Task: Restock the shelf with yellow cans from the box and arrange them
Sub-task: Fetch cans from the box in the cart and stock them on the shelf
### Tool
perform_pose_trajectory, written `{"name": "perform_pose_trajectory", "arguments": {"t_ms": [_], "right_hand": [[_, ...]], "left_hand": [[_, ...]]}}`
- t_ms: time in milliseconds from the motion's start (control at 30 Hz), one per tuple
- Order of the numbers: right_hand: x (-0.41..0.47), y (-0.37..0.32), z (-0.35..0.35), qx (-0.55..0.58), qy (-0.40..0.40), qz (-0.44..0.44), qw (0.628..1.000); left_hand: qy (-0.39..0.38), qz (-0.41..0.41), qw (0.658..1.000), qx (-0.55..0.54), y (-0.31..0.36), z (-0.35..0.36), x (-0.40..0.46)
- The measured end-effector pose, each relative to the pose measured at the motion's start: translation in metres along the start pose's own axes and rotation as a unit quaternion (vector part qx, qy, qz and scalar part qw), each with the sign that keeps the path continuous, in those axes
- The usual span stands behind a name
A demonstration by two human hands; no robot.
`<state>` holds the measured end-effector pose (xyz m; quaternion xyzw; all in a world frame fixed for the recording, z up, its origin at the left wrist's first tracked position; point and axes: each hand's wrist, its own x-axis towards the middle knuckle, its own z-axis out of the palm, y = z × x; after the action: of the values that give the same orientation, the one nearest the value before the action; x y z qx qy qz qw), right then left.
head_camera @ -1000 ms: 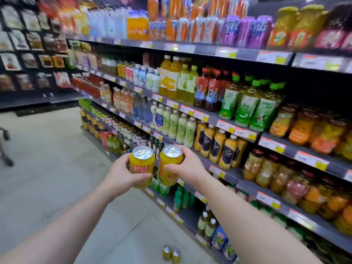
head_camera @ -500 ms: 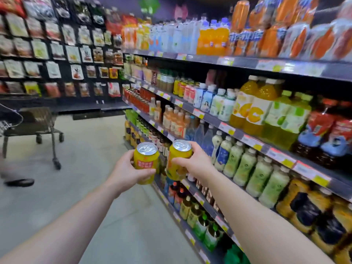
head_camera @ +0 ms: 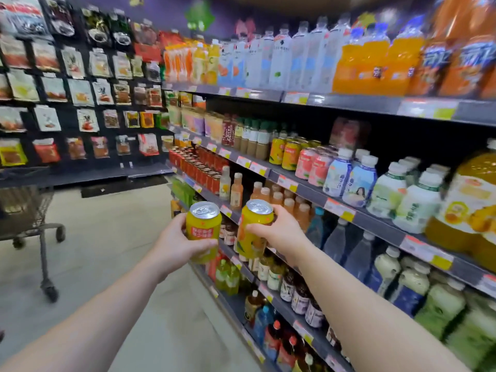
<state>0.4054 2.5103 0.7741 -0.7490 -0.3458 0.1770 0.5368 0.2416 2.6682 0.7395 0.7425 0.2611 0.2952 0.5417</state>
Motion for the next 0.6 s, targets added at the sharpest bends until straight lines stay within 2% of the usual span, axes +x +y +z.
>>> {"name": "perform_pose_trajectory", "arguments": {"t_ms": [200, 400, 600], "right_hand": [[0.102, -0.002, 0.016, -0.023, 0.067, 0.029, 0.997], [0.202, 0.01, -0.004, -0.038, 0.148, 0.046, 0.987], [0.287, 0.011, -0.03, -0.083, 0.227, 0.053, 0.969]], "left_hand": [[-0.044, 0.025, 0.998, 0.036, -0.011, -0.015, 0.135], [-0.094, 0.069, 0.993, 0.03, -0.012, 0.02, 0.257], [-0.154, 0.064, 0.986, 0.005, -0.011, 0.061, 0.363]]}}
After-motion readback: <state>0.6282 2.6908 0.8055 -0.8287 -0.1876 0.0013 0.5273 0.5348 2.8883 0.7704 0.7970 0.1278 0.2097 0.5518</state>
